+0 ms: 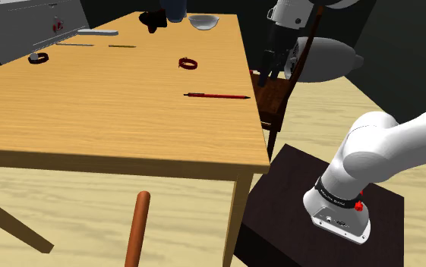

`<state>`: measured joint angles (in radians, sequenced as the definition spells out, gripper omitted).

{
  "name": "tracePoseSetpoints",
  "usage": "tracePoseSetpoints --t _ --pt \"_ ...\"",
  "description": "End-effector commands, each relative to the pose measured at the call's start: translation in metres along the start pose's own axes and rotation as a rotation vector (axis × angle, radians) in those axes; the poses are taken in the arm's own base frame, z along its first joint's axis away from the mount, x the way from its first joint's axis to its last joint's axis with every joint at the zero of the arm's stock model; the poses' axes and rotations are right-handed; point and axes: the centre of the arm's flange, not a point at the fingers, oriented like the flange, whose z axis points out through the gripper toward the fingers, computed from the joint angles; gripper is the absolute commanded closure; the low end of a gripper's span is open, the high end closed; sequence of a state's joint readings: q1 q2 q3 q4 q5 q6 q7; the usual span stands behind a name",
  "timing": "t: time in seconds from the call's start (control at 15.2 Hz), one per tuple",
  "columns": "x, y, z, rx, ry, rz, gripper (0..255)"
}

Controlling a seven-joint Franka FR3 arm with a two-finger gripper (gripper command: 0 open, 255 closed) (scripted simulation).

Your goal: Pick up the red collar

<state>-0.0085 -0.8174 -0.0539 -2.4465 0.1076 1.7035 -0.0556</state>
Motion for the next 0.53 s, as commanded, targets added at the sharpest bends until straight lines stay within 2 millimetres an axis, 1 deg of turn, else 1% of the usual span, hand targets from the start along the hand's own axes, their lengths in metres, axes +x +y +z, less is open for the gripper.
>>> tracePoseSetpoints --t 0.0,0.46 --pt "0.000 0.000 0.000 0.000 0.000 0.000 0" --pt "0.100 -0.005 -0.010 -0.034 -0.056 -0.104 0"
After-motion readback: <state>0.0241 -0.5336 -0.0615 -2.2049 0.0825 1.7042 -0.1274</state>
